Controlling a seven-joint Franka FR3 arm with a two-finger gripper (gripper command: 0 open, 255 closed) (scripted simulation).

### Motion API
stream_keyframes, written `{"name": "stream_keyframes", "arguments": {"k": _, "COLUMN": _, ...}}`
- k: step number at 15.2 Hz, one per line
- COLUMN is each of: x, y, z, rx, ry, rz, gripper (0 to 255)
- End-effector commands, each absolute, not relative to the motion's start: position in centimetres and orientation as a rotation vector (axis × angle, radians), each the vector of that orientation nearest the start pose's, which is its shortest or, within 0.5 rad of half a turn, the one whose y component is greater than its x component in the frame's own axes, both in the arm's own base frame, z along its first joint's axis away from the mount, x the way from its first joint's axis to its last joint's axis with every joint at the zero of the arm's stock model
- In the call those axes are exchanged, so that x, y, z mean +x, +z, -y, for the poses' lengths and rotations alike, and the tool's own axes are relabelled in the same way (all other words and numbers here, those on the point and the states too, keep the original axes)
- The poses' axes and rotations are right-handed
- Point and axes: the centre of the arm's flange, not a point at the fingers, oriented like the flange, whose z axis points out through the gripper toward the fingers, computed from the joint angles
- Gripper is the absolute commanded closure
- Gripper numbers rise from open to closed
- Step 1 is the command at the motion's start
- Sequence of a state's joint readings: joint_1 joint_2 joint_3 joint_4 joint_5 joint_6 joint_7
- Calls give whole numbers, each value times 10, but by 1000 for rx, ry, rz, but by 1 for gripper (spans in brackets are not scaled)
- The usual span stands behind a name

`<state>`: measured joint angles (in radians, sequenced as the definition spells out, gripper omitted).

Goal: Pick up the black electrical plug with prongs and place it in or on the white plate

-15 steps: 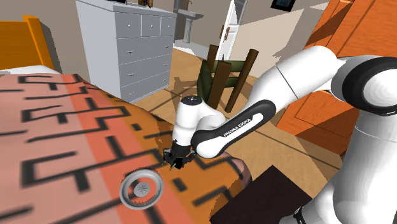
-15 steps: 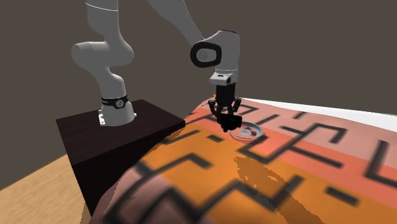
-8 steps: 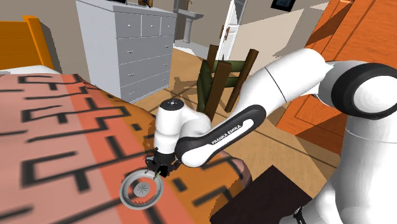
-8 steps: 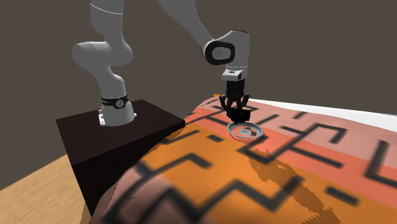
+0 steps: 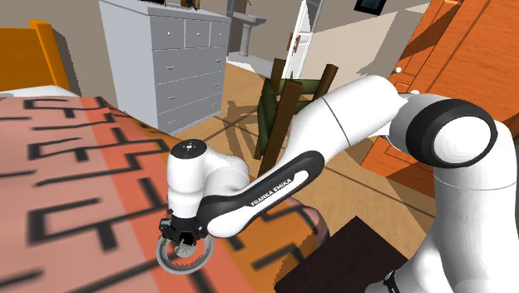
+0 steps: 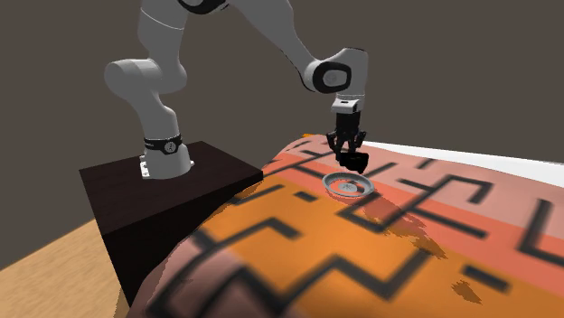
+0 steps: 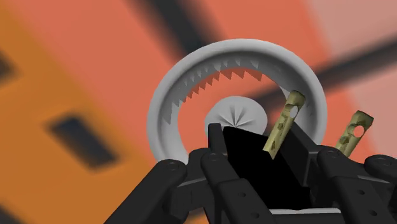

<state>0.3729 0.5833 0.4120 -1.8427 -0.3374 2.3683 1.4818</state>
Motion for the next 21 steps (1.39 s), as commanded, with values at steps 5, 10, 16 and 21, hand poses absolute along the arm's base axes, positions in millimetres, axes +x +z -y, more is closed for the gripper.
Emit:
{"name": "stream_keyframes", "arguments": {"k": 5, "x": 470, "y": 200, "z": -441, "rx": -3035, "ry": -24, "rz": -801, "gripper": 255}}
{"name": "stream_keyframes", "arguments": {"k": 10, "x": 470, "y": 170, "z": -441, "rx": -3035, "ry": -24, "rz": -801, "gripper": 255}}
{"name": "stream_keyframes", "arguments": {"k": 16, "x": 491, "y": 193, "z": -415, "rx": -2917, "ry": -227, "rz": -823, "gripper": 0}}
{"name": "stream_keyframes", "arguments": {"k": 21, "x": 501, "y": 181, "z": -408, "rx": -2883, "ry": -281, "rz": -829, "gripper": 0}}
